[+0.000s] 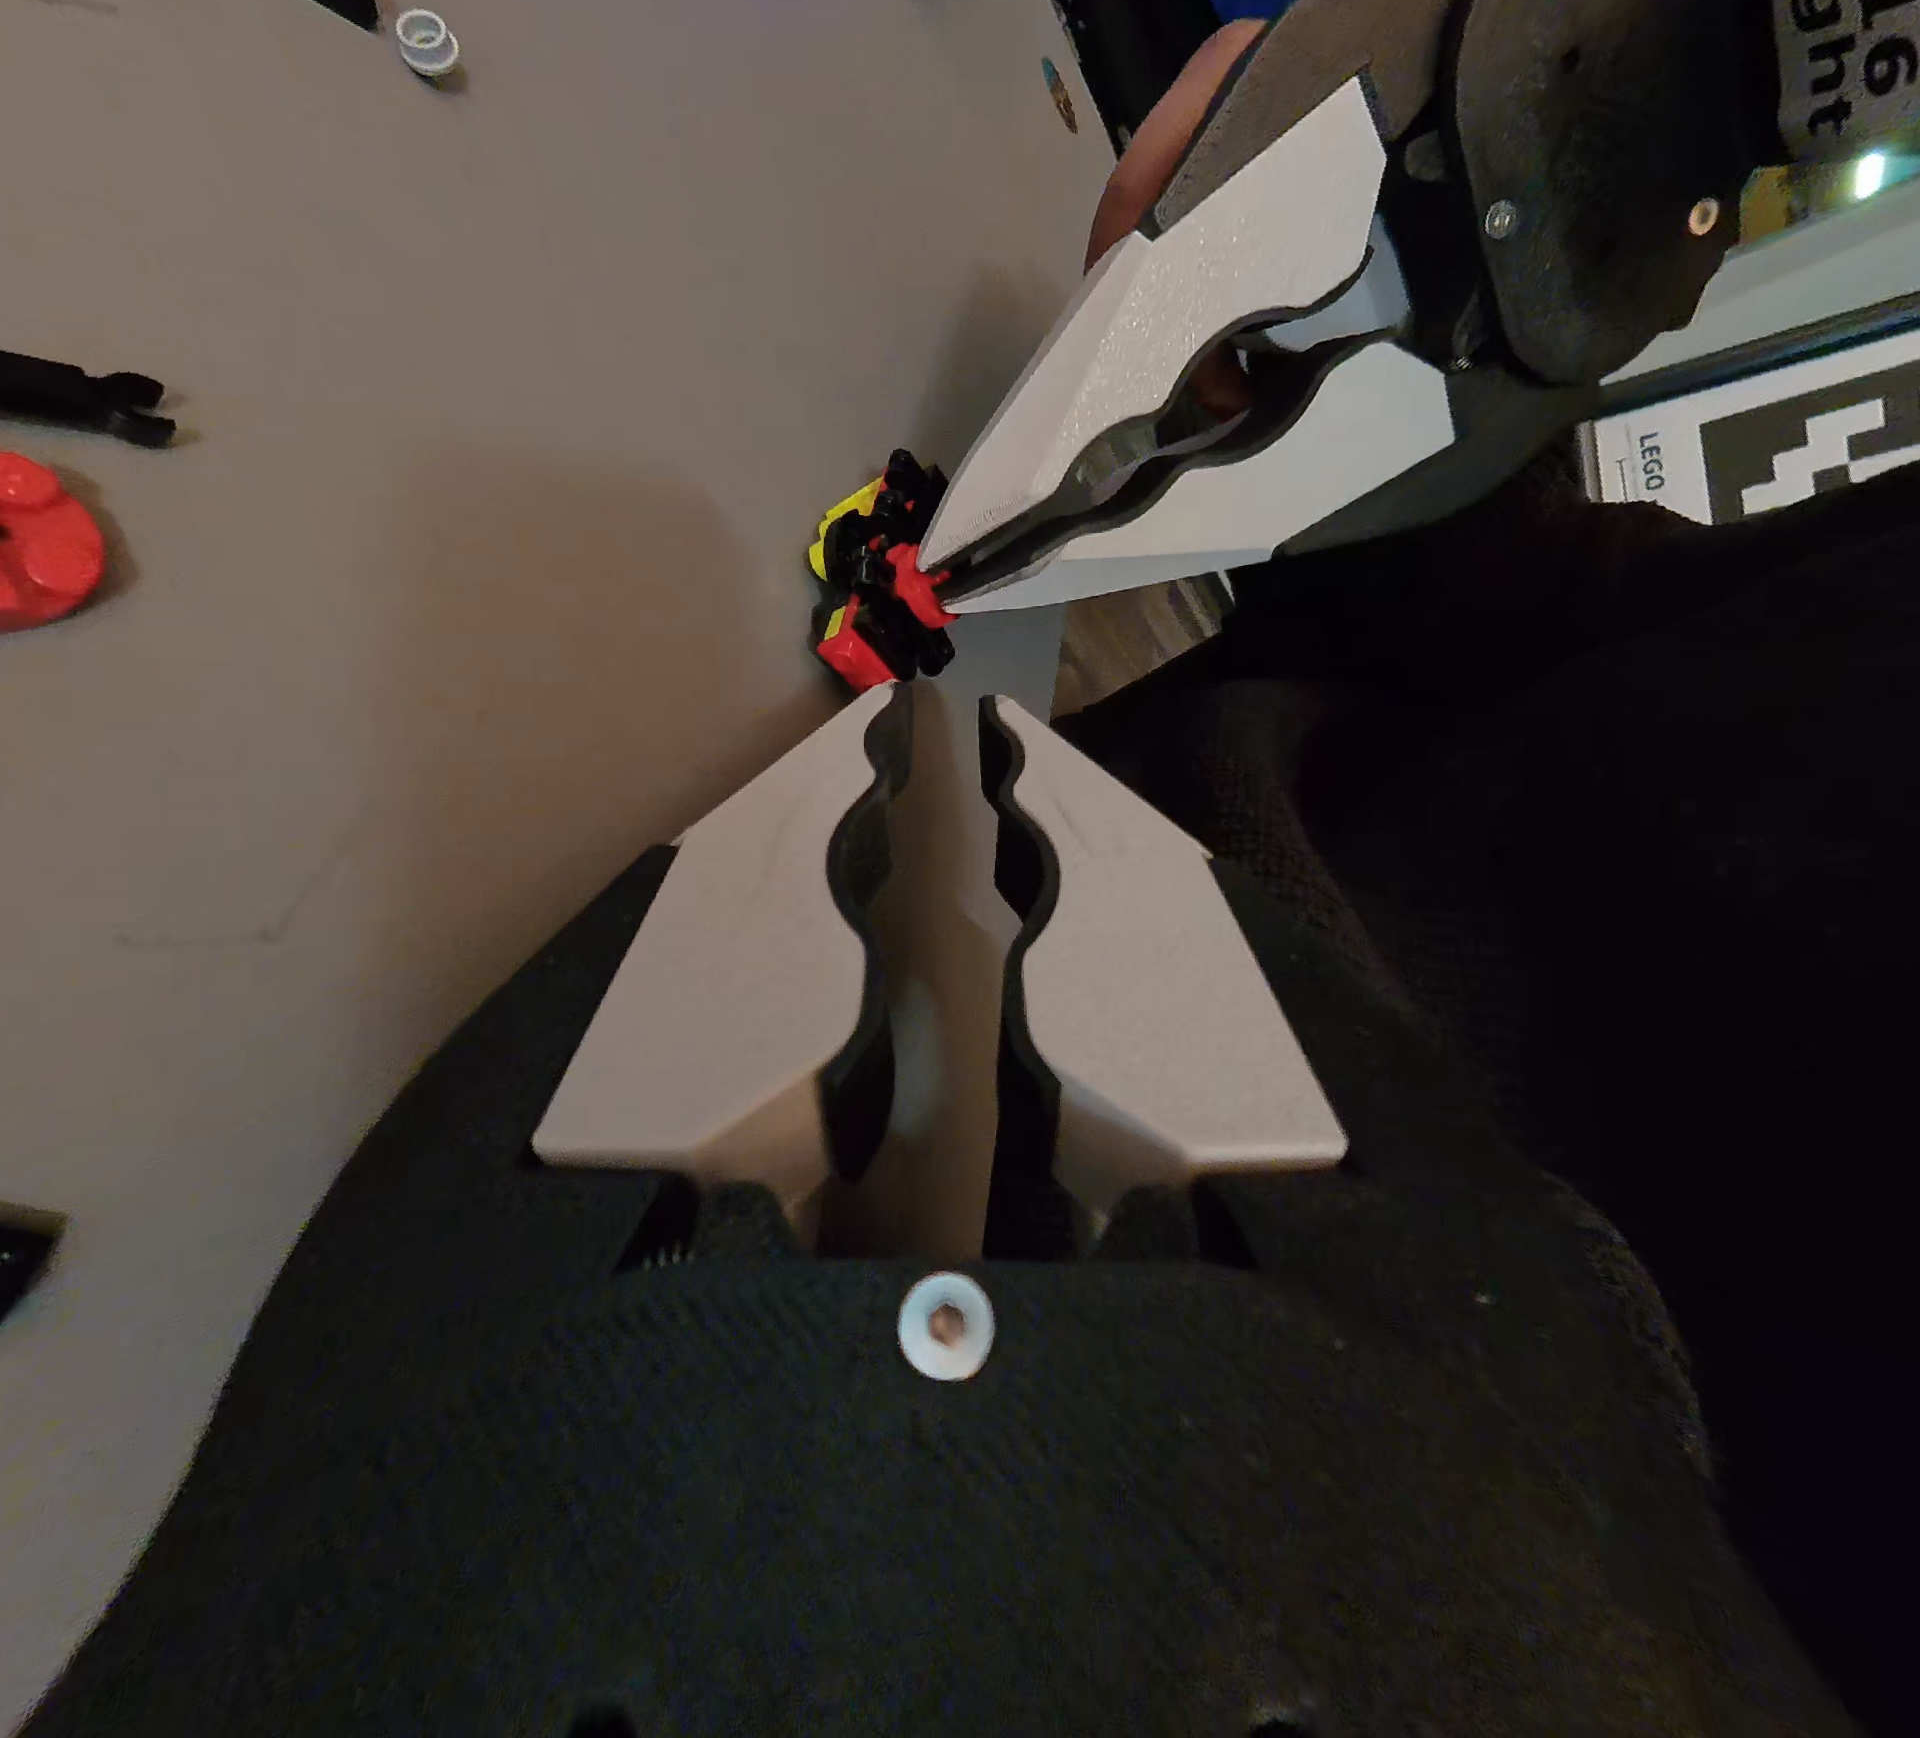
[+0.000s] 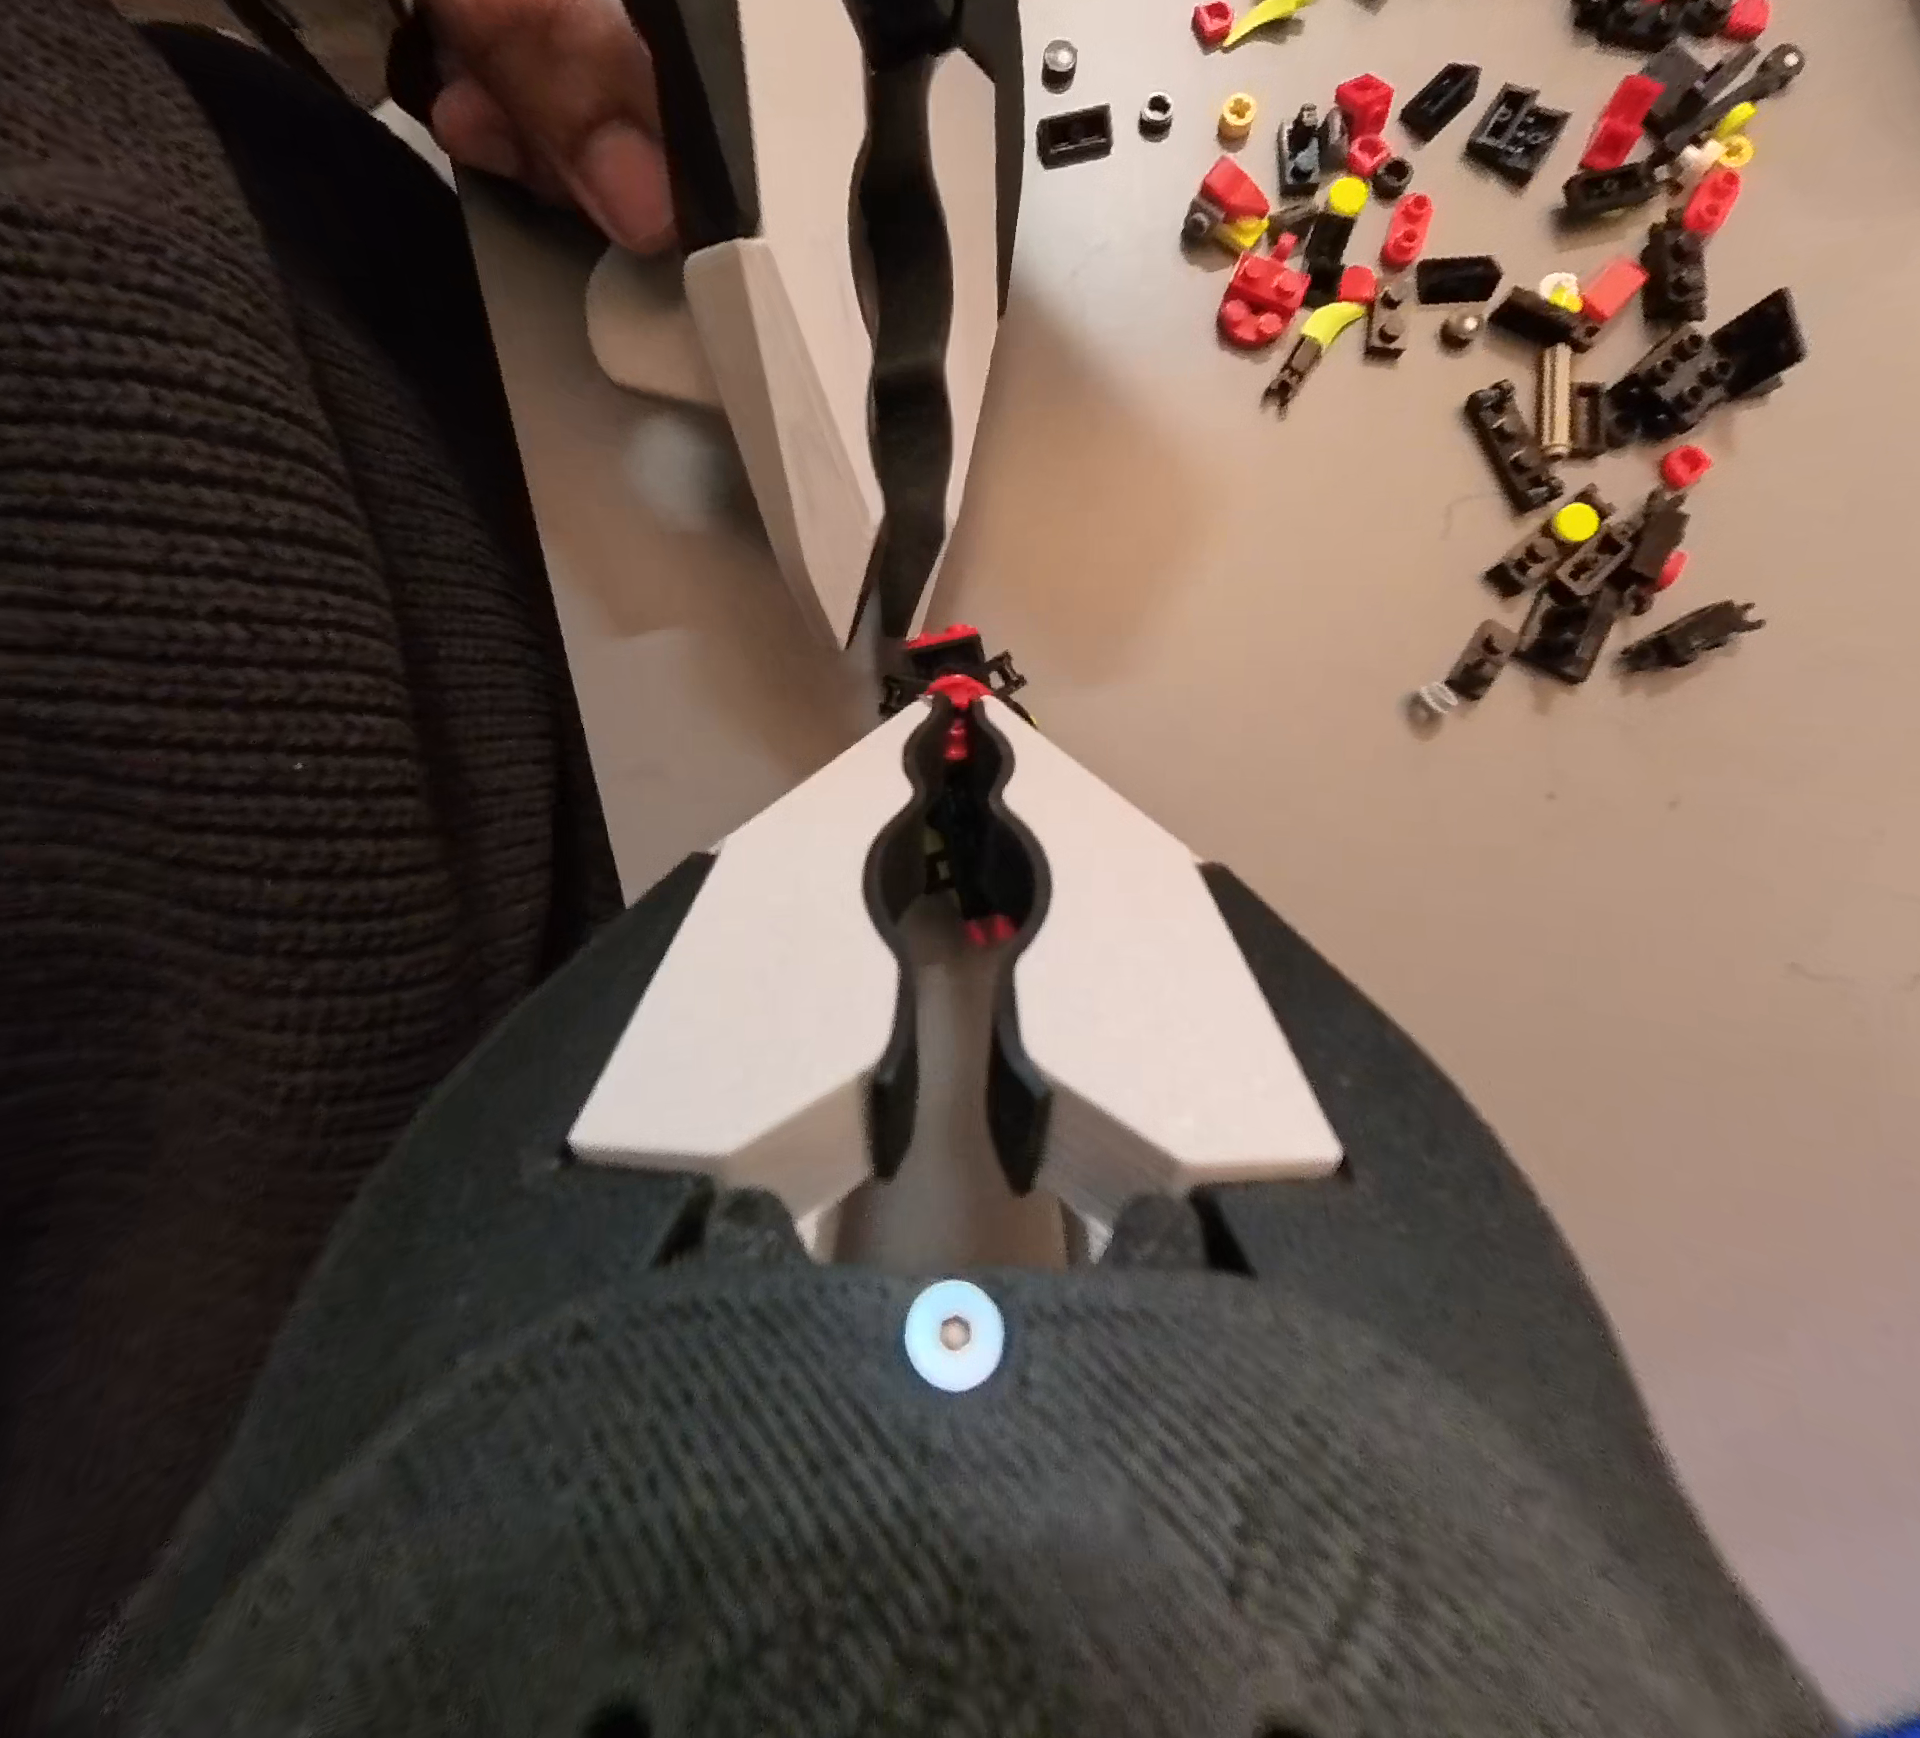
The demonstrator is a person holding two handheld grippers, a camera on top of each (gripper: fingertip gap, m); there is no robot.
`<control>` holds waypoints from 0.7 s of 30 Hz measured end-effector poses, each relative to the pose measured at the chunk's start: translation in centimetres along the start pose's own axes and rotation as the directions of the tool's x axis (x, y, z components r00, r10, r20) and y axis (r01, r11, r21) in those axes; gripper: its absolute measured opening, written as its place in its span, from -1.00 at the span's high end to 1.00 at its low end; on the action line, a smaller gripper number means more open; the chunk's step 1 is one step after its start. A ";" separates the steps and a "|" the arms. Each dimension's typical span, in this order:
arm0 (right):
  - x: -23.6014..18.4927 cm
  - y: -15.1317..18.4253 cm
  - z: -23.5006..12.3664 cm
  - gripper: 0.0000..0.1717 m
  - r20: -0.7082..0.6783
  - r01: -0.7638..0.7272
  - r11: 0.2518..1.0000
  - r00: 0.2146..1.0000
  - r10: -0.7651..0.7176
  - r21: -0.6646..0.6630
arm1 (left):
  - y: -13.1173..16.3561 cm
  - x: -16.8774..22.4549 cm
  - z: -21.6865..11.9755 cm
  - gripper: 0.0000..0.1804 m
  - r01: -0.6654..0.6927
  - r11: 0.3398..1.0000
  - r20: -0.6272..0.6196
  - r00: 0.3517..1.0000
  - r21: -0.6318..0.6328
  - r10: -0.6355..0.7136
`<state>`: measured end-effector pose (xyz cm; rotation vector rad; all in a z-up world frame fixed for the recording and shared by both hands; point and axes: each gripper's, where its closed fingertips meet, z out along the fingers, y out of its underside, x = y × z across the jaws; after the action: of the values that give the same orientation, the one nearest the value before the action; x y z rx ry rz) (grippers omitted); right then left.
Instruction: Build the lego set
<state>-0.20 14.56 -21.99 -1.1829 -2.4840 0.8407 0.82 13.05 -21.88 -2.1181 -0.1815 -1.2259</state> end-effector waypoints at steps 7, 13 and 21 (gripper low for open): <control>0.9 -0.9 -1.4 0.85 -0.013 -0.045 0.993 0.999 0.047 0.114 | 0.1 0.1 -0.1 0.89 -0.022 1.000 0.016 1.000 -0.002 0.022; 2.2 -0.4 -3.0 0.81 -0.073 -0.048 0.987 0.996 0.060 0.156 | 0.1 -0.1 -0.1 0.88 -0.035 0.999 0.034 0.999 -0.004 0.035; 0.9 -0.2 -1.2 0.96 -0.039 0.002 0.993 0.999 0.003 0.121 | -0.3 -0.5 -0.3 0.87 -0.086 0.996 0.084 0.993 0.005 0.085</control>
<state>-0.36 15.59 -20.90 -1.1481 -2.3653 0.9447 0.23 13.19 -22.04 -2.1484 -0.1313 -1.0860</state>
